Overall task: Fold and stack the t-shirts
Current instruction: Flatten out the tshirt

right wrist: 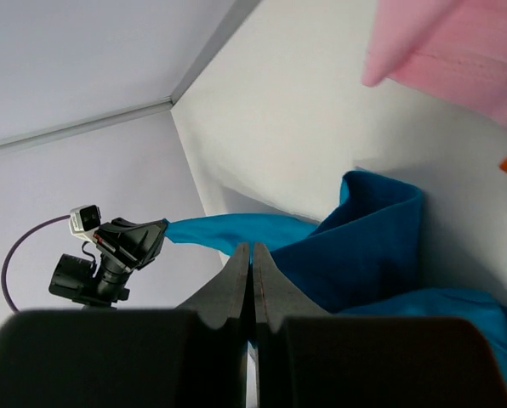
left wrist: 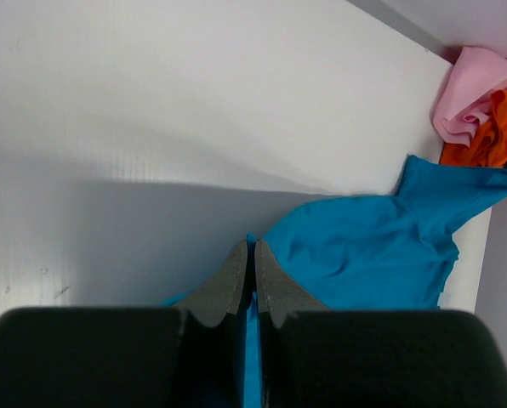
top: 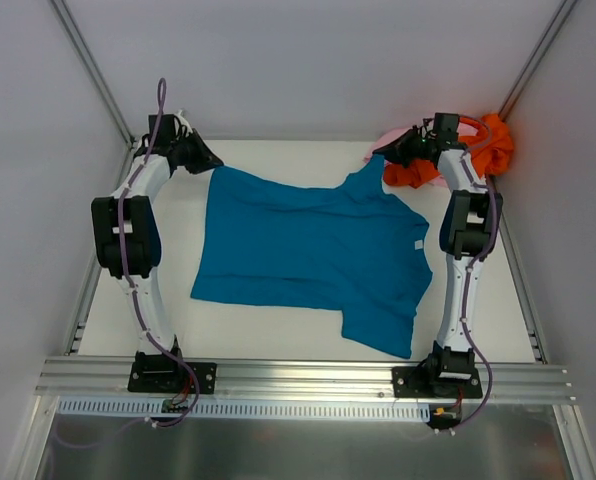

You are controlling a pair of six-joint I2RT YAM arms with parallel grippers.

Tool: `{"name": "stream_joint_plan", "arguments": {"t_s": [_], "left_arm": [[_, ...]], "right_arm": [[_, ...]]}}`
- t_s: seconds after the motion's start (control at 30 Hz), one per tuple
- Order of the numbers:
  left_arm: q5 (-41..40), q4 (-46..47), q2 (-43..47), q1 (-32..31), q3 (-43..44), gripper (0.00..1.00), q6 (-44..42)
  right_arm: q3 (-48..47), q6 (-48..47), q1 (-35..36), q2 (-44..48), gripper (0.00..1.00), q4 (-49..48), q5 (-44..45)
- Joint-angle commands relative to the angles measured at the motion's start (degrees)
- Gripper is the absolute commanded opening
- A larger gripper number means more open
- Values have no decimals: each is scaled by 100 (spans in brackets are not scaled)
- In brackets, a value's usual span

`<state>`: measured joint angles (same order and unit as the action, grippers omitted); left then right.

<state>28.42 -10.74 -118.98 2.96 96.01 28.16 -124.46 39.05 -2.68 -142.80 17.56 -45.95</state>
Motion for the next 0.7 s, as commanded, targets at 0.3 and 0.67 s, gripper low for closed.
{"name": "stream_joint_plan", "arguments": {"t_s": [0.3,0.67], "left_arm": [[102,-130,1516,-15,296,0,-443],[251,-60,3292,-24,-37,0,-75]], "right_arm": [[142,-494,-101,2192,0,-44,-212],[352,-1074,-172,4575,0,985,104]]}}
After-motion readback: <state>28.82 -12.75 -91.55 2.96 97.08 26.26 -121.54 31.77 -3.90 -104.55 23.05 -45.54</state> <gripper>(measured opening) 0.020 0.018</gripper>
